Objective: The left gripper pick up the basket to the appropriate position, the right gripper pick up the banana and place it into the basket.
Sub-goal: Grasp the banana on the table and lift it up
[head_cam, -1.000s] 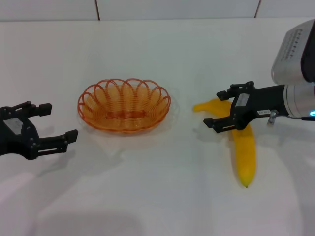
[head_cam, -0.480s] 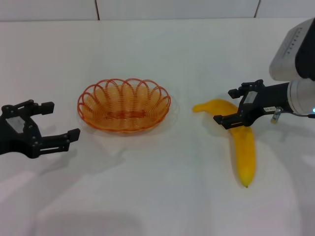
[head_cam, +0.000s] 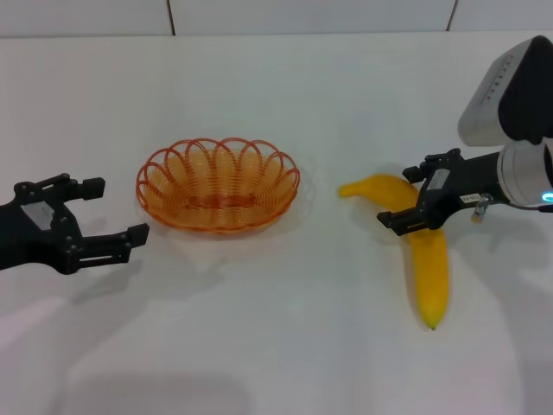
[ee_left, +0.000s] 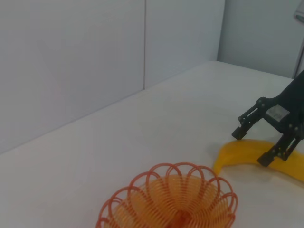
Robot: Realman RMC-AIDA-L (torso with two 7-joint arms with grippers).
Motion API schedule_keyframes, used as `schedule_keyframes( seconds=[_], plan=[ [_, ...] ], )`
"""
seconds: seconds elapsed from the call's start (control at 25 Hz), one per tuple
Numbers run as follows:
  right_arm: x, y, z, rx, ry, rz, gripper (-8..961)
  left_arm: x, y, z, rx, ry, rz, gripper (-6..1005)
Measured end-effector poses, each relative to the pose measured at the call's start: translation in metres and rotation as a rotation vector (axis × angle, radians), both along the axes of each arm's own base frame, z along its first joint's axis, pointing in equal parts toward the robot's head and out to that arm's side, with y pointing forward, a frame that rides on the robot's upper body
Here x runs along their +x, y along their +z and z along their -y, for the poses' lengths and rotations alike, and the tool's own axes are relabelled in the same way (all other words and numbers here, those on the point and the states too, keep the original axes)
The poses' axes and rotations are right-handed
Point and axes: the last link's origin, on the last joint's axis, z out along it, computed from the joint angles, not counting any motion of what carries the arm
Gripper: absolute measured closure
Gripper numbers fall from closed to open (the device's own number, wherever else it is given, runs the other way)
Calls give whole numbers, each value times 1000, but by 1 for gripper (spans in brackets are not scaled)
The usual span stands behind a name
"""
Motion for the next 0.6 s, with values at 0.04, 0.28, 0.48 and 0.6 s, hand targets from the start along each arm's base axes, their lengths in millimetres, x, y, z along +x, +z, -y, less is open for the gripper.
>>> schedule_keyframes(
  seconds=[0.04, 0.28, 0.48, 0.6],
  plan=[
    [0, 0, 0, 0, -3, 4, 93, 0, 0, 0, -1, 0, 1, 84],
    [-1, 0, -1, -1, -8, 7, 93, 0, -1, -2, -1, 0, 1, 84],
    [-2, 0, -2, -3, -6, 7, 93, 0, -1, -2, -1, 1, 0, 84],
    [-2, -1, -2, -4, -7, 7, 93, 1, -1, -3, -2, -2, 0, 84]
  ],
)
